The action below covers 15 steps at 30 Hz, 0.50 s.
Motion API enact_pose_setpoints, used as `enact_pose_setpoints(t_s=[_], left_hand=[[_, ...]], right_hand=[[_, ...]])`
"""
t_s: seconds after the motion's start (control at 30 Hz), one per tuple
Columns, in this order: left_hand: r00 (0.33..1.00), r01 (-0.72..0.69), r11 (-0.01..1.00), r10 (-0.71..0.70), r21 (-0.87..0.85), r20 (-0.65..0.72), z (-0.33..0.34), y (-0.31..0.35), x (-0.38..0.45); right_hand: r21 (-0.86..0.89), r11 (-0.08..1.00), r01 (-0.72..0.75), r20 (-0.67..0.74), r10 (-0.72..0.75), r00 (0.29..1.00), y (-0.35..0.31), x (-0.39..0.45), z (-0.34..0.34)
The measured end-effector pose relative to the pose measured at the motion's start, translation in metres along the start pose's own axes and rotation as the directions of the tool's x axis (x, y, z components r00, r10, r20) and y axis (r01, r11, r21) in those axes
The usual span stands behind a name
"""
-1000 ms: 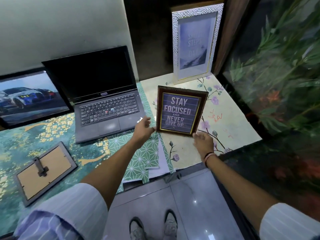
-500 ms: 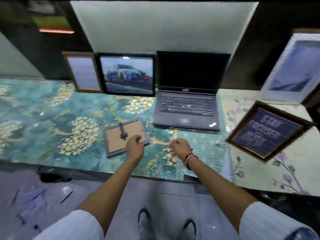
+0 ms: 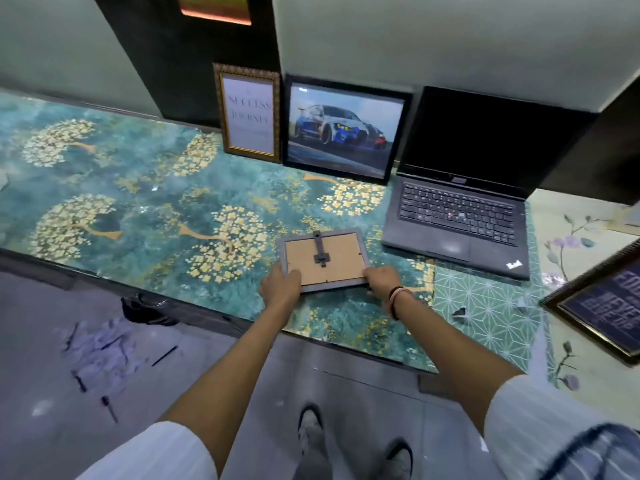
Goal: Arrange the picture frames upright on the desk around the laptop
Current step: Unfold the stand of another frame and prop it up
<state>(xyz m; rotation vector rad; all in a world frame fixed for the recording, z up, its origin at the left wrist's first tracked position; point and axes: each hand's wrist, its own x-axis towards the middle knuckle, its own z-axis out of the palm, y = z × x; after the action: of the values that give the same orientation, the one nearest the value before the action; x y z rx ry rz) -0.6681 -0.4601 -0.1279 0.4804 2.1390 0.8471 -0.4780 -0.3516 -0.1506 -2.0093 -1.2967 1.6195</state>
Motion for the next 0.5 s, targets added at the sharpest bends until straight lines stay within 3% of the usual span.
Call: enact_pose_setpoints(t_s=[0.13,0.27,0.37,0.5], left_hand=[[0.999,-0.013,0.999,0.014,-0.046,0.03,-0.015,0.015,-0.001],[0.994,-0.067,0.997,0.065,0.024,0.091,-0.026,0.031,0.013],[0.969,-0.074,0.993,0.05,0.088,0.243,-0.024,0.058,0.028],[0.855,0.063,0.997,-0.076,0.042,0.513,-0.012,0.084,0.042]], right_hand=[[0.26,0.965,-0.027,-0.035,0.037,0.999,-0.024,-0.015,-0.012],[0.263,0.963,0.062,-0.064,-0.047,0.997,-0.055,-0.032,-0.03],[0.218,0.97,0.112,-0.056,-0.102,0.993,-0.072,-0.04,-0.034],[0.14,0.983,0.119,-0.029,-0.116,0.993,-0.084,-0.043,-0.035]])
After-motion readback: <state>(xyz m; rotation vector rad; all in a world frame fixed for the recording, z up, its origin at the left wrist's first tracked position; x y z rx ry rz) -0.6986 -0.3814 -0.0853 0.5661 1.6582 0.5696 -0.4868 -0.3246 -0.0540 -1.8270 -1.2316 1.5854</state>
